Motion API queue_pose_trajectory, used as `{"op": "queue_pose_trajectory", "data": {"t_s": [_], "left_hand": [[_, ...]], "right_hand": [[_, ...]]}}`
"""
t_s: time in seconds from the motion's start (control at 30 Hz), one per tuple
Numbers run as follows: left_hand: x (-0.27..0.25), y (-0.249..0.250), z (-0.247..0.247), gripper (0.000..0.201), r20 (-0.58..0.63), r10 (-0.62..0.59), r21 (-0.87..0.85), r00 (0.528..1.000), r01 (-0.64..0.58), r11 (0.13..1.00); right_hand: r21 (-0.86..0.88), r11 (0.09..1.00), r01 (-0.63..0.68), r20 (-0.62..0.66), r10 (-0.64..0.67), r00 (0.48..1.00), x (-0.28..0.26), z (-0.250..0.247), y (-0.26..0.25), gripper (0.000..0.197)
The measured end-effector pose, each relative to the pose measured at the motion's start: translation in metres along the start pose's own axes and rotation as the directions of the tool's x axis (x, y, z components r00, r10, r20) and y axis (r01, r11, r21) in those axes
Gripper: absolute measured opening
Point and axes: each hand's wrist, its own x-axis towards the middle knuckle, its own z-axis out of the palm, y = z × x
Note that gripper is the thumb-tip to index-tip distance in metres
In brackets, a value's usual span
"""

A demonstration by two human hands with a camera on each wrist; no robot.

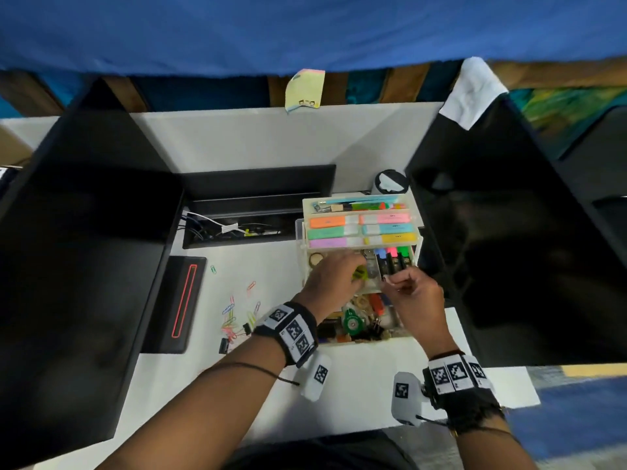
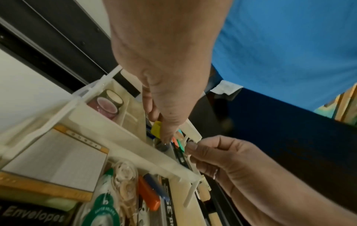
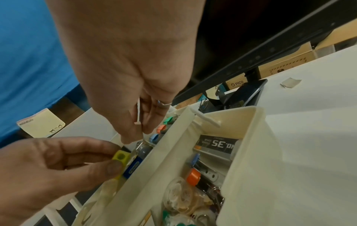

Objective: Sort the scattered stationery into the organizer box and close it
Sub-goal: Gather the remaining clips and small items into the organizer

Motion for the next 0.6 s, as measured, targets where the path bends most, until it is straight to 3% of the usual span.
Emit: {"op": "queue_pose_trajectory", "data": {"t_s": [0.27,0.43,0.6], "left_hand": [[0.007,0.002,0.012,0.01,0.079,-0.006,0.252,0.997,-0.014,0.968],[0.007,0.002,0.013,0.003,0.044,-0.039,0.272,0.998,0.025,0.962],[0.004,-0.001,0.016,0.014,0.045,-0.08,0.21,0.996,0.069,0.975]], "right_hand": [[-0.059,0.993,0.103,0.128,-0.095,0.987,0.014,0.002,0.01,0.012],[-0.116,0.985,0.125,0.183,-0.102,0.978,0.019,0.006,0.018,0.014],[-0.198,0.962,0.186,0.197,-0.146,0.969,0.024,0.013,0.031,0.016]]}}
